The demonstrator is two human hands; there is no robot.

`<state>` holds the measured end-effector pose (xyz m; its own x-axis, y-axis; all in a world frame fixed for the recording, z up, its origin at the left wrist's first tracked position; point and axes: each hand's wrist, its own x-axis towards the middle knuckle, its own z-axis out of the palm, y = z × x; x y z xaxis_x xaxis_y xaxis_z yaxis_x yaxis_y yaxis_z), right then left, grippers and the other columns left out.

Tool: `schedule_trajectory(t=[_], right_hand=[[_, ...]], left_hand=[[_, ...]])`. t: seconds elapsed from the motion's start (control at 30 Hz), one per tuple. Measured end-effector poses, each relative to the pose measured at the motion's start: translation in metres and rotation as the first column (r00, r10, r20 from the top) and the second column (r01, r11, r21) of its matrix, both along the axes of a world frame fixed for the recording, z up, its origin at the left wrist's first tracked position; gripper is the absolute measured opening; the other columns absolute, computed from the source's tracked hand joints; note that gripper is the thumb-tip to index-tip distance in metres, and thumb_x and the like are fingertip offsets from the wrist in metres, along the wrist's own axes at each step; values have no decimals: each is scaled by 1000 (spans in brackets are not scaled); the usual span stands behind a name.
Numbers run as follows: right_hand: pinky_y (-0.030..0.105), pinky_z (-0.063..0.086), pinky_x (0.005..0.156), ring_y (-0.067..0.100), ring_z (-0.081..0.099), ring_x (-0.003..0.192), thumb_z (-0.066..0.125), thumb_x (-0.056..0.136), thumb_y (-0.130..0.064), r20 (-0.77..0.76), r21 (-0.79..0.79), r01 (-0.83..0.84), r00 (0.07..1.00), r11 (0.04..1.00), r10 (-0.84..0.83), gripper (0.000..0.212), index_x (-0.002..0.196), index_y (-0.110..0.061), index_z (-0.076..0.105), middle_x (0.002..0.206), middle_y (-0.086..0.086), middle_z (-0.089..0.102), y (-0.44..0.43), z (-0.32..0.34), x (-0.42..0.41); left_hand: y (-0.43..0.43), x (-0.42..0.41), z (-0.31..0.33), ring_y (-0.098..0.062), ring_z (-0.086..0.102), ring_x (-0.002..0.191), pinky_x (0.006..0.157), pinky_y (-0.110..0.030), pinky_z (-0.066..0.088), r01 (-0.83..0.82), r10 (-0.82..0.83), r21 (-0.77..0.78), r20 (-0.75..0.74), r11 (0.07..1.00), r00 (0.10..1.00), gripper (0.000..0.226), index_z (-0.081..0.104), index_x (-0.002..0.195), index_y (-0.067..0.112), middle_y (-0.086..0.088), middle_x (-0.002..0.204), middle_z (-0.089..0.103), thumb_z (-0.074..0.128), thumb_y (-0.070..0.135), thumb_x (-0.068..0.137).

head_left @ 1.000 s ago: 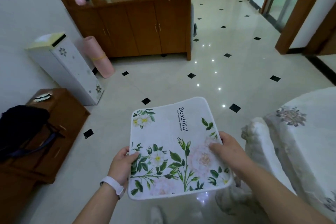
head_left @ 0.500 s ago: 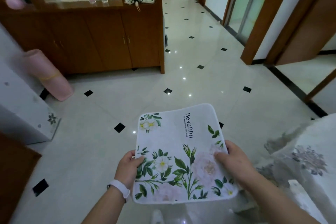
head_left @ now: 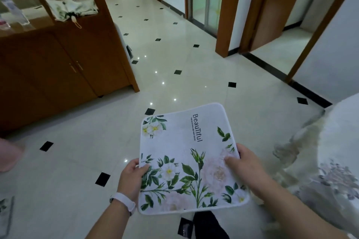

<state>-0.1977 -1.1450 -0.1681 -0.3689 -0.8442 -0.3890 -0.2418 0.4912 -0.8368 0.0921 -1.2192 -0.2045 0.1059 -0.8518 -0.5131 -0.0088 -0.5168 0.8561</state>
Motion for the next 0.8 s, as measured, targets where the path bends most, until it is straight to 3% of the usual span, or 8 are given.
schedule_trajectory(t=[0.07,0.2,0.4,0.53,0.8], right_hand=[[16,47,46,11,69,64,55,89,-10,5,9,18,1000,1000,-18,19,96,-25,63,83,-3,72,-39,-10,-15],[37,57,64,24,69,73,55,87,-11,47,34,24,999,999,-26,17,94,-23,64,84,5,72,-125,-26,-44],[34,55,65,28,69,82,57,84,-12,76,35,99,992,995,-101,13,95,-16,63,90,10,70,-220,-9,-116],[44,58,73,31,70,82,57,83,-11,72,25,209,975,978,-210,12,92,-15,63,89,9,71,-252,5,-173],[55,59,70,38,71,79,55,83,-12,65,48,395,915,917,-398,12,92,-16,62,87,15,72,-291,2,-249]], left_hand=[[-40,-15,-6,-42,70,77,75,-57,56,17,-17,4,27,1000,999,12,64,98,6,-21,85,73,63,4,86],[-122,-47,-5,-41,70,75,73,-56,57,4,-4,1,69,1000,998,10,64,97,5,-21,82,74,62,4,87],[-243,-123,23,-45,69,78,75,-59,56,95,-94,-8,82,995,992,13,64,98,6,-25,85,72,62,4,86],[-299,-189,34,-44,69,77,73,-59,56,190,-187,-44,62,981,980,12,63,99,6,-24,85,73,61,5,87],[-392,-294,15,-44,69,81,77,-59,55,362,-362,1,36,932,932,16,65,101,6,-23,89,73,63,3,85]])
